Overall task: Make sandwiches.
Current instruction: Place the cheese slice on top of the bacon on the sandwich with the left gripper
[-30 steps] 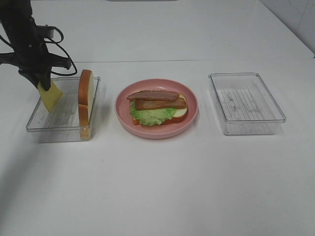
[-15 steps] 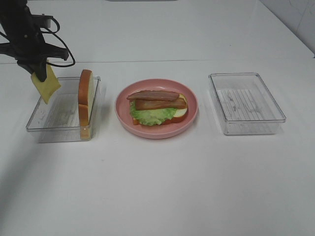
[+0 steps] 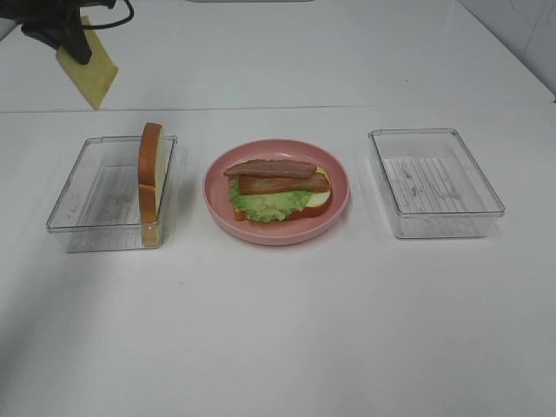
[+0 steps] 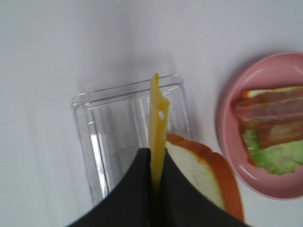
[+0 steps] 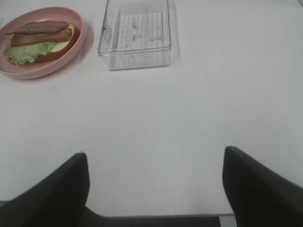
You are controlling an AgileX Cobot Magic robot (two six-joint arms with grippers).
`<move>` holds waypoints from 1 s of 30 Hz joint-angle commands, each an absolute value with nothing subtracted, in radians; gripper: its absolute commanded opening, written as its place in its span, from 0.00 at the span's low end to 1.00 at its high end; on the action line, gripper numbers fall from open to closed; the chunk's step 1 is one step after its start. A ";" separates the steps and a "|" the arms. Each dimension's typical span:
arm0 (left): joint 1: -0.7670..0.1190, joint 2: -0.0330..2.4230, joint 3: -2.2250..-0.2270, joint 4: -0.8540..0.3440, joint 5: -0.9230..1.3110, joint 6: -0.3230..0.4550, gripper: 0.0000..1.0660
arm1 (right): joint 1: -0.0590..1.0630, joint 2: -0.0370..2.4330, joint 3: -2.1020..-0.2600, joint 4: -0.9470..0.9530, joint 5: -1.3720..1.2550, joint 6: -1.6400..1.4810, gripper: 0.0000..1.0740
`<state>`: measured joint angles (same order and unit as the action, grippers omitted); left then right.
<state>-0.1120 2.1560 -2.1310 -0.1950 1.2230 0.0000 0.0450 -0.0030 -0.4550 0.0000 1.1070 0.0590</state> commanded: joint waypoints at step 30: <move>-0.481 2.281 -2.134 -0.611 1.060 0.125 0.00 | 0.045 -0.035 -0.450 0.000 1.099 0.042 0.70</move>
